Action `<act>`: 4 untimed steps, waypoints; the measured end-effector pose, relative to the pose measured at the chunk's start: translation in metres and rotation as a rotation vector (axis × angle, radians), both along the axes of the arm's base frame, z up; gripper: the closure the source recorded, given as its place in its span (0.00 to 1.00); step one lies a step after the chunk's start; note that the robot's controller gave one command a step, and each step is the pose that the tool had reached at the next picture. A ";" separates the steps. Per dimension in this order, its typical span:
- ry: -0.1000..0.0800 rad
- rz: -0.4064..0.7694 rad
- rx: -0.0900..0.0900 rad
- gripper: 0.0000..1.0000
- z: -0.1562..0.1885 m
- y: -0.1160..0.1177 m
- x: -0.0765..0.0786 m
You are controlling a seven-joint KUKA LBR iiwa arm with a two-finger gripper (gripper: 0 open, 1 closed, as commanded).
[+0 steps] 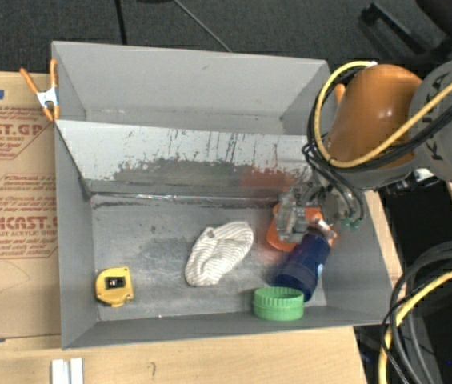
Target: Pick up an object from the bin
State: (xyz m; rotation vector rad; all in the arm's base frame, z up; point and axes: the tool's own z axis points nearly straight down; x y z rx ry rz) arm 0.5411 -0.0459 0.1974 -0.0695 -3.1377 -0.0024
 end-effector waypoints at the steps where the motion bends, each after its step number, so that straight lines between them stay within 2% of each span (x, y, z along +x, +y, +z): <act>1: -0.005 0.031 -0.002 0.00 -0.047 0.043 -0.002; 3: -0.005 0.036 -0.002 0.00 -0.049 0.046 -0.001; 4: -0.005 0.285 -0.001 0.00 -0.039 0.032 0.030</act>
Offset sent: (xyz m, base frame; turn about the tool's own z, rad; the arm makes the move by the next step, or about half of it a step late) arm 0.0000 0.0000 0.0000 0.0000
